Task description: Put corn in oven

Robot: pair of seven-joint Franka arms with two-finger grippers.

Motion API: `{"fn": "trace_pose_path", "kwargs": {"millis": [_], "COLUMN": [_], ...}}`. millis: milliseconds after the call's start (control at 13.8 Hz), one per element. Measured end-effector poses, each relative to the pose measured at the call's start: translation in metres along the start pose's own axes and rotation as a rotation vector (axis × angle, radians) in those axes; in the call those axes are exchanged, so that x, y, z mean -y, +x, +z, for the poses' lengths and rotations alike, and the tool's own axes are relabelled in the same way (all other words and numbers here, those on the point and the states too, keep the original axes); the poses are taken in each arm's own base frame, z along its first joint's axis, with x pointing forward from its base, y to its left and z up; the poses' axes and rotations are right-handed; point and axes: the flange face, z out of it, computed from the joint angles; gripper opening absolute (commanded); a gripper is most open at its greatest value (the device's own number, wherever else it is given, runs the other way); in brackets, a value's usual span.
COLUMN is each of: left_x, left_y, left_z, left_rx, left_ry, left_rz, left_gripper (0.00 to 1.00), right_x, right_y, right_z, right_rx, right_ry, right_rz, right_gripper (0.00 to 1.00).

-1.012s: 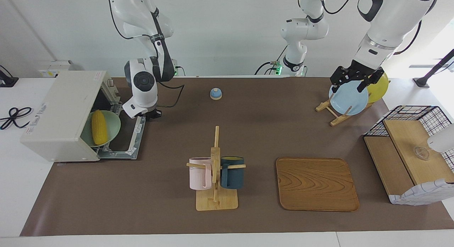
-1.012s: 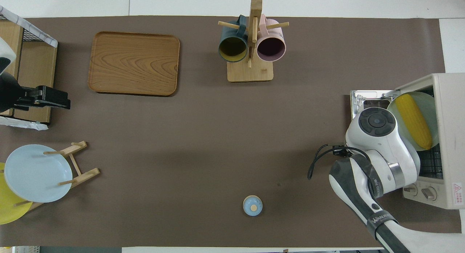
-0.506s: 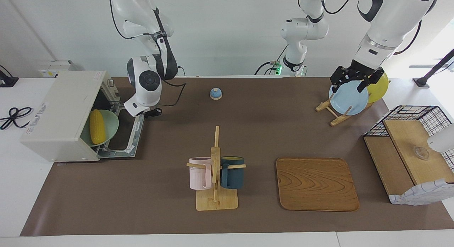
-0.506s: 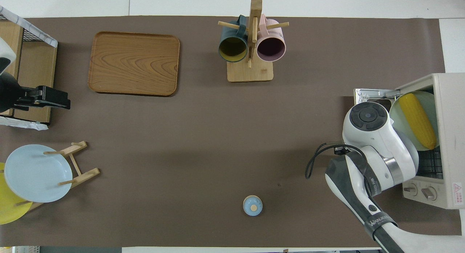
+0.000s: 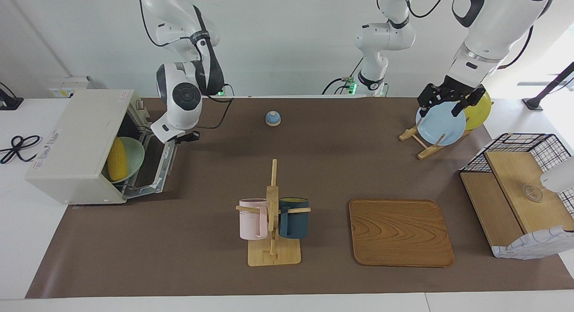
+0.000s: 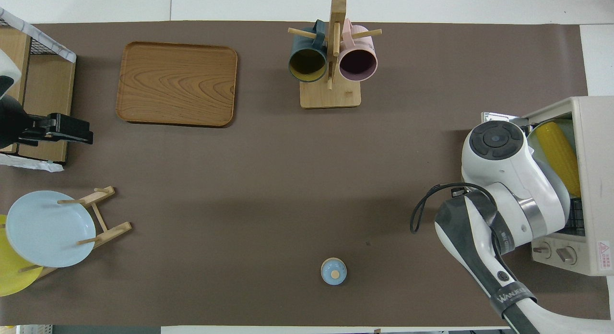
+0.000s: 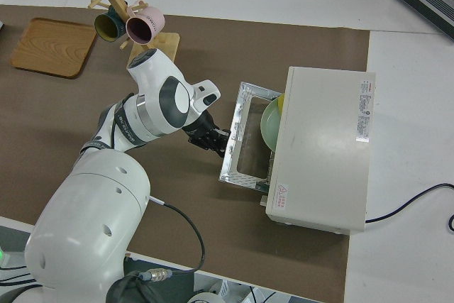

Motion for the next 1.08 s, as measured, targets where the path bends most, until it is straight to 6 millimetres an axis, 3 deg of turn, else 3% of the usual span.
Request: {"fn": "trace_pose_path", "kwargs": {"millis": [434,723,940,1085], "left_x": [0.000,0.000,0.000,0.000], "left_y": [0.000,0.000,0.000,0.000], "left_z": [0.000,0.000,0.000,0.000], "left_rx": [0.000,0.000,0.000,0.000], "left_ry": [0.000,0.000,0.000,0.000], "left_rz": [0.000,0.000,0.000,0.000], "left_gripper": [1.00,1.00,1.00,1.00], "right_x": [-0.039,-0.096,-0.143,-0.155], "right_y": [-0.003,-0.014,-0.019,-0.019], "right_z": [-0.032,-0.047,-0.044,-0.042], "right_rx": [-0.003,-0.021,-0.025,-0.024], "right_ry": [-0.011,-0.007,-0.008,-0.004], "right_rz": [-0.069,-0.121,-0.142,-0.155], "right_gripper": [0.00,0.00,0.00,0.00]}}
